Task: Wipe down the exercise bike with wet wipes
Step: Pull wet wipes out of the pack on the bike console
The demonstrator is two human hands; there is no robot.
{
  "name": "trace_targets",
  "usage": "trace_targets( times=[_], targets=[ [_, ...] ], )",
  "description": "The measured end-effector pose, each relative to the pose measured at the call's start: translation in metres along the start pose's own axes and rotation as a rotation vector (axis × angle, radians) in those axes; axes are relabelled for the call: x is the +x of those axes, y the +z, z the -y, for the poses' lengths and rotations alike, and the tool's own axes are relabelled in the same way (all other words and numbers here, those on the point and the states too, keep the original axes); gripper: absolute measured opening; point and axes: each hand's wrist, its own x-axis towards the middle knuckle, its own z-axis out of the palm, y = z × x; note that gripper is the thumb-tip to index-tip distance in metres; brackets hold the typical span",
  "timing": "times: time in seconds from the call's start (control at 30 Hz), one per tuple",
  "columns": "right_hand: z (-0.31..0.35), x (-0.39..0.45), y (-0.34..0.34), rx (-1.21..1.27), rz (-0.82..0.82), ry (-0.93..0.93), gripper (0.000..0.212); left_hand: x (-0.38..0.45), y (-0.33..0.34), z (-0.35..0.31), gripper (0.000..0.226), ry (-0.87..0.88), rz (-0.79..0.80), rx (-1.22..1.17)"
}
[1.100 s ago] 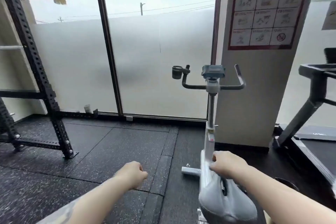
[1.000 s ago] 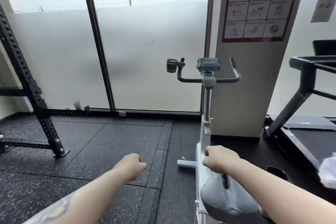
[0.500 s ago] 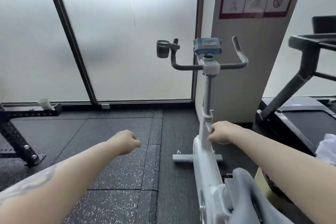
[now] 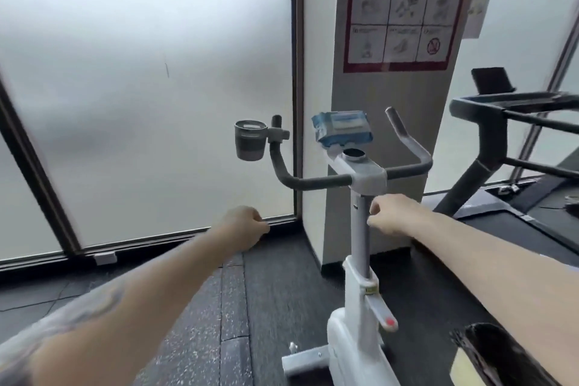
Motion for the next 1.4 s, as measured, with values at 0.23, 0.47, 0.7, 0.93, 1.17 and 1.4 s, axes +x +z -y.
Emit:
trace_targets(
  times=[0.23,0.47,0.7,0.93,1.17,1.4],
  targets=[
    [0.051,0.097,-0.046,0.033,-0.133,0.029,0.021,0.126,-0.079,0.002,0.021,0.162,-0.017,0.083],
    [0.041,0.177,-0.075,-0.007,-0.199,0.079,0.026,0.21,-0.054,-0.053,0.018,0.319,0.01,0.024],
    [-0.002,0.301,-0.09,0.02,-0.259,0.051,0.041,0.3,-0.007,-0.126,0.025,0.353,-0.035,-0.019],
    [-0.017,0.409,-0.096,0.006,-0.34,-0.223,0.053,0.392,0.024,-0.2,0.052,0.404,-0.068,0.04],
    [-0.021,0.429,-0.101,0.147,-0.335,-0.36,0.035,0.437,0.029,-0.2,0.085,0.543,-0.129,0.366],
    [-0.029,0.422,-0.071,0.19,-0.537,-0.475,0.04,0.439,0.03,-0.199,0.075,0.539,-0.2,0.377]
  ],
)
